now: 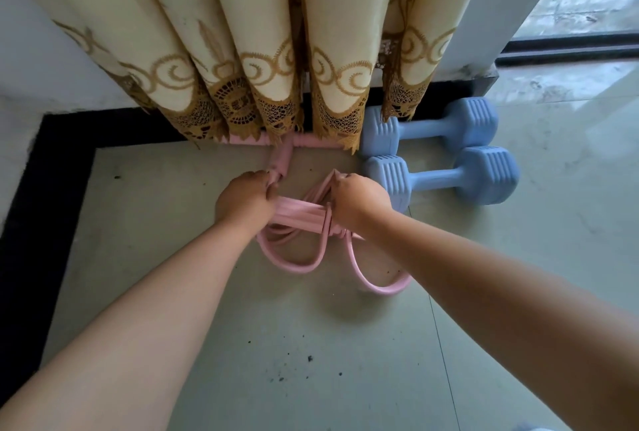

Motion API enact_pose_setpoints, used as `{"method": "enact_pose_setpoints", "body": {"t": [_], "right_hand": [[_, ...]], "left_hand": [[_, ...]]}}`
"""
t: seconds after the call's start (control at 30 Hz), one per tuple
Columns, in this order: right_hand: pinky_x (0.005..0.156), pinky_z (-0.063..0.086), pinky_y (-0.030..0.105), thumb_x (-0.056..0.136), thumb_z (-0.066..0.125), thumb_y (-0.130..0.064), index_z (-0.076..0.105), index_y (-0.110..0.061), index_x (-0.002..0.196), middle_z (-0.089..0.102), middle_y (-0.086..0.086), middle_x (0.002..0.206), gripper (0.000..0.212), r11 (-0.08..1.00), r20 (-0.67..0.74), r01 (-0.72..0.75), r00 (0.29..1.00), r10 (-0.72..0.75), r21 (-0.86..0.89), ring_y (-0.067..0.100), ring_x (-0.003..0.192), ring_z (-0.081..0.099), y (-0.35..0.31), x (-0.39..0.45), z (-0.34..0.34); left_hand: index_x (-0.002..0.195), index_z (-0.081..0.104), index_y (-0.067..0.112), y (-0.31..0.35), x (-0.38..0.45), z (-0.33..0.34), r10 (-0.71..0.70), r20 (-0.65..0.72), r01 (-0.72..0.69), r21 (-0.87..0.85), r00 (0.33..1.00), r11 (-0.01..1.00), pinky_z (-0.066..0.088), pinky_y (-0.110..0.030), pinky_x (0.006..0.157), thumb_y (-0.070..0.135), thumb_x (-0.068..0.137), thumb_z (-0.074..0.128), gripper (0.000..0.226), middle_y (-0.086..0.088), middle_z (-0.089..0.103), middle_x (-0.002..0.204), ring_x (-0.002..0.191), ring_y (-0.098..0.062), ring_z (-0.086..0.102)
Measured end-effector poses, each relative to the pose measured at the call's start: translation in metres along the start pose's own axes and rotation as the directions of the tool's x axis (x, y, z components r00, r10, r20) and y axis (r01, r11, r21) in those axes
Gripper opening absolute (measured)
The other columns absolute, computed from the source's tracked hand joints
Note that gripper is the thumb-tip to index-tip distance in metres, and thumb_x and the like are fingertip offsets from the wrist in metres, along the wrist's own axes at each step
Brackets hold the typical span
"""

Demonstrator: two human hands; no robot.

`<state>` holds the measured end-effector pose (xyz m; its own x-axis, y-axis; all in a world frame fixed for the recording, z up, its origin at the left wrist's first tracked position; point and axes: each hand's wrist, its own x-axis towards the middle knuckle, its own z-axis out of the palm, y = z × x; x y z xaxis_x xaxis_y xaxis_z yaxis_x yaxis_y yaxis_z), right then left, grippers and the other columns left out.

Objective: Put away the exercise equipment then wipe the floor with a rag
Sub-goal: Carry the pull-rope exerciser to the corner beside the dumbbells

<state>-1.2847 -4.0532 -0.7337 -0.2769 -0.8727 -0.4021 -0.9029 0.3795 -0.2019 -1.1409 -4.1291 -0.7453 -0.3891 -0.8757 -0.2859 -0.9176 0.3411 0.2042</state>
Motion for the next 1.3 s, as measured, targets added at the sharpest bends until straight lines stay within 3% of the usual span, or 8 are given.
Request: {"method": "enact_pose_setpoints", "body": {"t": [0.2,0.3,0.43,0.6,0.77,1.03,1.2,1.3], "right_hand": [[0.068,0.042,0.032,0.089,0.046,-0.012,0.052,-0.004,0.12,0.061,0.01,0.117,0.033,0.998,0.123,0.019,0.992,-0.012,-0.061,0.03,0.107,0.059,0.004,-0.004,-0.007],[0.077,0.047,0.033,0.089,0.047,-0.011,0.056,-0.004,0.12,0.059,0.012,0.119,0.033,1.0,0.251,-0.005,0.968,0.007,-0.009,0.03,0.109,0.057,-0.006,-0.002,-0.013],[0.09,0.045,0.038,0.089,0.046,-0.011,0.051,-0.009,0.127,0.052,0.013,0.129,0.039,0.997,0.233,0.076,0.97,-0.068,-0.025,0.033,0.12,0.049,-0.025,-0.008,-0.027],[0.097,0.04,0.037,0.095,0.042,-0.029,0.041,-0.013,0.136,0.048,0.011,0.134,0.044,0.969,0.226,0.246,0.945,-0.235,-0.021,0.031,0.122,0.046,-0.037,-0.056,-0.061],[0.098,0.038,0.038,0.095,0.042,-0.026,0.038,-0.014,0.138,0.046,0.01,0.137,0.045,0.982,0.259,0.184,0.951,-0.167,-0.043,0.032,0.125,0.042,-0.049,-0.106,-0.133],[0.108,0.032,0.041,0.093,0.044,-0.041,0.03,-0.014,0.143,0.039,0.008,0.145,0.058,0.935,0.38,0.342,0.881,-0.282,-0.098,0.029,0.133,0.036,-0.087,-0.215,-0.274],[0.111,0.029,0.041,0.094,0.044,-0.039,0.033,-0.014,0.141,0.037,0.008,0.146,0.055,0.83,0.42,0.542,0.789,-0.448,-0.133,0.028,0.134,0.034,-0.109,-0.285,-0.355],[0.109,0.03,0.041,0.094,0.044,-0.035,0.038,-0.013,0.136,0.044,0.01,0.139,0.047,0.726,0.456,0.671,0.699,-0.551,-0.151,0.029,0.131,0.038,-0.127,-0.328,-0.38]], "left_hand": [[0.119,0.058,0.004,0.0,-0.018,-0.003,0.113,-0.023,-0.104,0.239,0.993,0.965,0.045,-0.033,0.083,0.018,0.097,0.038,0.033,-0.015,0.06,0.118,0.107,-0.032,0.055],[0.119,0.058,0.008,-0.008,-0.025,-0.001,0.047,0.055,-0.063,0.344,0.997,0.937,0.046,-0.031,0.081,0.021,0.097,0.038,0.033,-0.013,0.062,0.115,0.105,-0.03,0.059],[0.125,0.053,0.012,-0.013,-0.032,-0.01,-0.006,0.128,-0.047,0.408,0.992,0.912,0.042,-0.033,0.089,0.023,0.095,0.041,0.034,-0.011,0.054,0.125,0.116,-0.03,0.05],[0.126,0.051,0.014,0.003,-0.071,-0.06,-0.052,0.171,-0.013,0.361,0.984,0.933,0.036,-0.035,0.096,0.025,0.095,0.043,0.034,-0.011,0.048,0.131,0.123,-0.031,0.041],[0.129,0.047,0.015,0.021,-0.121,-0.146,-0.121,0.235,0.048,0.296,0.964,0.954,0.034,-0.036,0.1,0.031,0.094,0.046,0.038,-0.011,0.043,0.137,0.128,-0.032,0.037],[0.135,0.04,0.014,0.059,-0.24,-0.295,-0.186,0.304,0.139,0.172,0.934,0.975,0.026,-0.037,0.109,0.034,0.096,0.043,0.045,-0.012,0.03,0.15,0.14,-0.03,0.024],[0.132,0.043,0.012,0.079,-0.343,-0.376,-0.375,0.227,0.357,0.114,0.899,0.927,0.029,-0.038,0.107,0.037,0.096,0.042,0.045,-0.011,0.037,0.145,0.136,-0.028,0.031],[0.13,0.045,0.011,0.095,-0.417,-0.4,-0.539,0.158,0.542,0.033,0.827,0.84,0.032,-0.038,0.105,0.038,0.095,0.043,0.044,-0.01,0.042,0.139,0.132,-0.028,0.035]]}}
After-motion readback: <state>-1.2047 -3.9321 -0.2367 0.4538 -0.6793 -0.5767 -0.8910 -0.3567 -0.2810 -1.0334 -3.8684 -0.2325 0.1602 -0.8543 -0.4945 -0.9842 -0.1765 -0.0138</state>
